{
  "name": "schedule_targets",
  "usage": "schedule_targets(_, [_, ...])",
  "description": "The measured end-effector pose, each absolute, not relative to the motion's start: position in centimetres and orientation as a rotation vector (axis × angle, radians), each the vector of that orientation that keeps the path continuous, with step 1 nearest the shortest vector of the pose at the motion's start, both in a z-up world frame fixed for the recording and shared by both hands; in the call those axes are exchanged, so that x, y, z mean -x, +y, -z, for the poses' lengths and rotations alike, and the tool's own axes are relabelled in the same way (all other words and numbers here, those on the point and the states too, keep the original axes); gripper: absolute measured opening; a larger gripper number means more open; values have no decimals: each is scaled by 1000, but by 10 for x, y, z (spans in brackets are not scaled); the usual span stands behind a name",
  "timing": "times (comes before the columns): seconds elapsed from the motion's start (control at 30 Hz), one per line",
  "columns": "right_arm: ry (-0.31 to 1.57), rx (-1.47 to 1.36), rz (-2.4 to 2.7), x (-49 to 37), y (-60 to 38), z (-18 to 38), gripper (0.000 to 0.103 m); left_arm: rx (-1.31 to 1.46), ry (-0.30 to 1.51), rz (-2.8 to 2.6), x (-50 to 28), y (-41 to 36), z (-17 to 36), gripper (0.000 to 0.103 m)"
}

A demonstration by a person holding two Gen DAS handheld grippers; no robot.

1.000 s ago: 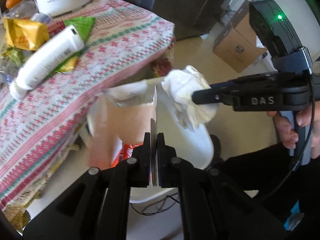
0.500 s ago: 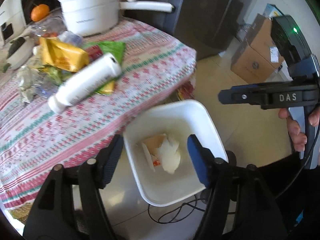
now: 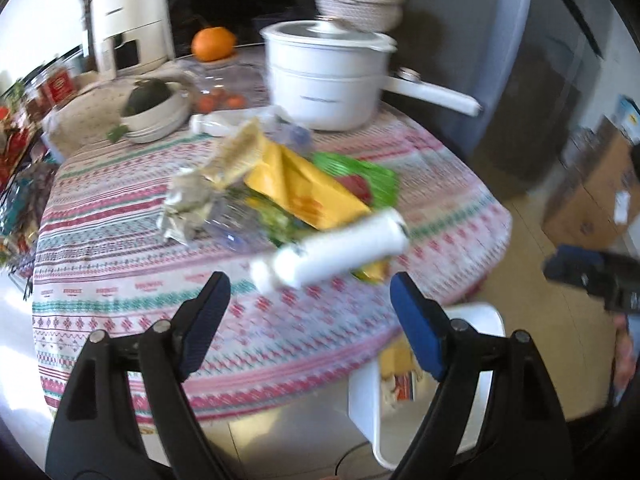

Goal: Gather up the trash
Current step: 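Reach the left tool to the yellow chip bag and grasp it, then hold the yellow bag in the left tool while the right tool grasps celery scraps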

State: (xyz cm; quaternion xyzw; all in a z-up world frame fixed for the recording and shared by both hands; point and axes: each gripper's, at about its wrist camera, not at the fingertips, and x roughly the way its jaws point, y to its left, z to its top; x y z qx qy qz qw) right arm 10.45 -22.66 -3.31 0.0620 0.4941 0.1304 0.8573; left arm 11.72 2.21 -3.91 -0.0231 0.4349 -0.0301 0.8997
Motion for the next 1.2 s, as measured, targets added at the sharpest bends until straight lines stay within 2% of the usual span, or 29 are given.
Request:
schedule_targets(0.27, [1049,-98,-257,-128,-201,39,73,175,851,24,-159,40,46,82])
schedule_targets(0.4, [1061,-103,-257,-141,-195,44,73,248,847,1,-182,44,54,74])
schedule_targets(0.67, [1096,-89,-230,-165,-193,60,73,331,890,-28,-213,49,77,39])
schedule_targets(0.8, [1106,-92,-226,-171,-194,63,73,299,895,-52,-216,47,79,9])
schedule_targets(0.93, [1106,-88,-229,-174,-191,64,73,284,884,-45,-213,45,77,4])
schedule_targets(1.2, [1096,-82,-243,-174,-181,62,73,276,813,-11,-194,51,47,2])
